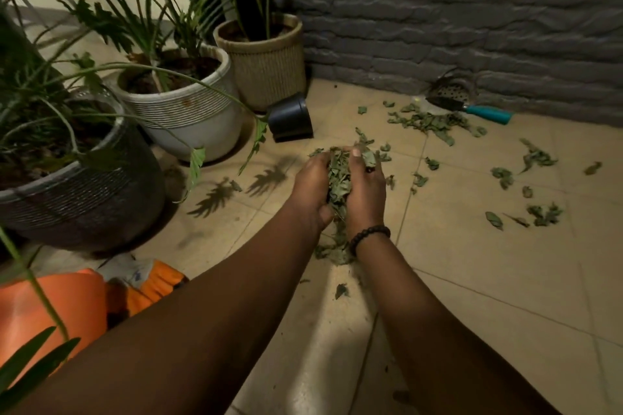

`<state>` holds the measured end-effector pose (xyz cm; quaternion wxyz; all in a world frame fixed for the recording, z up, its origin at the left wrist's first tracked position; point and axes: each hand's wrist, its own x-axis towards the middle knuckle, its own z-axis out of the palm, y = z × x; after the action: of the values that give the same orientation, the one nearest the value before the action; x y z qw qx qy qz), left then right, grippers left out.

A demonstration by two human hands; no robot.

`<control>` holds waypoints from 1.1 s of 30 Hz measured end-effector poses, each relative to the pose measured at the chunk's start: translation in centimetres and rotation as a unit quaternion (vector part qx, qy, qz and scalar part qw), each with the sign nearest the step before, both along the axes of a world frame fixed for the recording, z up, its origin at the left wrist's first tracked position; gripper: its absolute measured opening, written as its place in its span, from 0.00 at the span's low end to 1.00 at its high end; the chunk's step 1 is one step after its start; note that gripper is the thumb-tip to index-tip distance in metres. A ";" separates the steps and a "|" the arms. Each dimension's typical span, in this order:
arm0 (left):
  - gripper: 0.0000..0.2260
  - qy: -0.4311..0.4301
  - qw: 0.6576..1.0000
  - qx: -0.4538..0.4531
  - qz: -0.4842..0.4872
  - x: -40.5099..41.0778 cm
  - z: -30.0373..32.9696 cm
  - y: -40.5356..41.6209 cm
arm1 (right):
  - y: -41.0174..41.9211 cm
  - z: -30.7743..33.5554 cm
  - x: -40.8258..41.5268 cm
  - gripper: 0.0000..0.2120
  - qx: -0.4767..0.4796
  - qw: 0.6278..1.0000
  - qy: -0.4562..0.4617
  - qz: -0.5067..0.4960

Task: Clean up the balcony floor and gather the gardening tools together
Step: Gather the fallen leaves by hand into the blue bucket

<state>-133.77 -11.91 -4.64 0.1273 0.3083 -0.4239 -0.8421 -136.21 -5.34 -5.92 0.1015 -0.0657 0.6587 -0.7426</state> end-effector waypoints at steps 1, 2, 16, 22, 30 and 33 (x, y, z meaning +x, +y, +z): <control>0.18 0.006 1.000 0.007 -0.010 0.1 0.0 0.1 | -0.1 -0.3 0.0 0.19 0.048 0.998 0.034 0.004; 0.18 0.014 1.000 0.009 -0.020 0.3 0.0 0.2 | 0.0 -0.3 0.1 0.19 0.091 0.994 0.066 0.013; 0.20 -0.045 0.982 -0.168 0.075 -1.6 -0.6 0.5 | 0.6 2.3 -1.1 0.14 0.016 0.997 0.048 0.059; 0.22 -0.112 0.970 -0.167 0.136 -0.3 -0.7 -1.9 | 2.6 0.3 -2.3 0.12 -0.050 0.998 -0.021 0.012; 0.23 -0.176 0.948 -0.155 0.217 4.2 -3.1 -9.0 | 10.7 -13.7 3.7 0.36 0.507 0.810 0.220 0.196; 0.23 -0.174 0.946 -0.172 0.211 4.7 -3.8 -10.0 | 8.8 -12.4 2.0 0.35 0.482 0.754 0.281 0.347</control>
<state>-129.08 -21.93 -8.44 0.2774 0.5063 -0.5028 -0.6434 -134.19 3.49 -18.34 0.1812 -0.4381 0.8599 -0.1890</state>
